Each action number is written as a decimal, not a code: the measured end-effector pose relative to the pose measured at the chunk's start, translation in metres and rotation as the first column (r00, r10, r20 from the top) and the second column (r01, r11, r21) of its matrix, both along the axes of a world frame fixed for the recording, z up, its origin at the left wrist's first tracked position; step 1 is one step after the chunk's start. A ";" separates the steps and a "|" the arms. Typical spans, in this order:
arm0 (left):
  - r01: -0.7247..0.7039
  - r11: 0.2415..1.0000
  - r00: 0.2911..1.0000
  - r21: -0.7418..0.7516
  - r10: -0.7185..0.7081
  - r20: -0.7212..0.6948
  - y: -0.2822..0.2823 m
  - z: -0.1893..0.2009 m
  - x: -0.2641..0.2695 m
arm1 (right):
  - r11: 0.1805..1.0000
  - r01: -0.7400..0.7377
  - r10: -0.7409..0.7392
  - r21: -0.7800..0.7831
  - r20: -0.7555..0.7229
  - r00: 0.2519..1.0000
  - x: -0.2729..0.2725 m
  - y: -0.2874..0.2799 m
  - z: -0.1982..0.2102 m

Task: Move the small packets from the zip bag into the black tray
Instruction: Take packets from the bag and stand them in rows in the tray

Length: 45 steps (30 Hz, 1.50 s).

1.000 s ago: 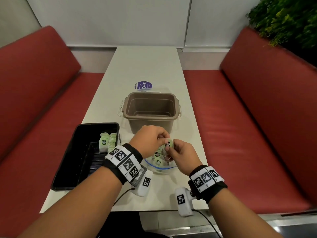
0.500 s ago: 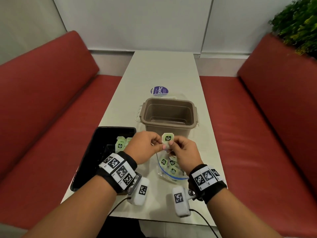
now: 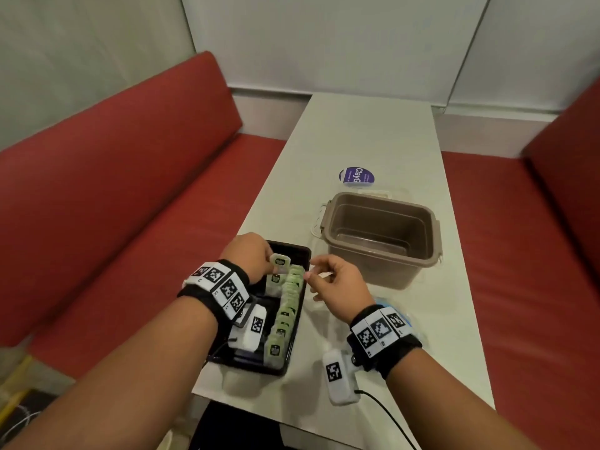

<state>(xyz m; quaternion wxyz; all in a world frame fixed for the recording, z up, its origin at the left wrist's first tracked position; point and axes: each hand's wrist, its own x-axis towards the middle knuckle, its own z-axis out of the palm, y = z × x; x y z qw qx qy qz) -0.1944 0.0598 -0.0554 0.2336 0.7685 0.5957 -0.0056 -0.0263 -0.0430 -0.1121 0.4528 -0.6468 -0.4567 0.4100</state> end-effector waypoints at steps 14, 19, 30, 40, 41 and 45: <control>-0.249 0.928 0.893 -0.278 0.109 -0.436 0.058 -0.143 0.009 | 0.970 -0.058 0.067 -0.238 0.029 0.997 -0.015 0.011 -0.007; -0.307 0.919 0.896 -0.249 0.191 -0.401 0.075 -0.177 0.011 | 0.967 -0.050 0.053 -0.250 0.004 0.999 -0.015 0.009 -0.006; 0.038 0.996 0.999 0.081 -0.040 0.021 -0.013 0.002 0.043 | 0.992 0.024 -0.029 -0.125 -0.039 0.999 0.035 -0.042 0.026; 0.553 0.832 0.831 -0.046 -0.547 0.099 -0.104 -0.020 0.131 | 0.899 0.024 0.195 -0.437 0.449 0.872 0.083 -0.108 0.001; 0.567 0.822 0.824 -0.064 -0.565 0.042 -0.110 -0.032 0.137 | 0.890 0.041 0.223 -0.455 0.512 0.830 0.083 -0.112 -0.004; 0.566 0.822 0.799 -0.069 -0.567 -0.201 -0.128 -0.063 0.153 | 0.870 0.102 0.261 -0.483 0.625 0.736 0.085 -0.119 -0.022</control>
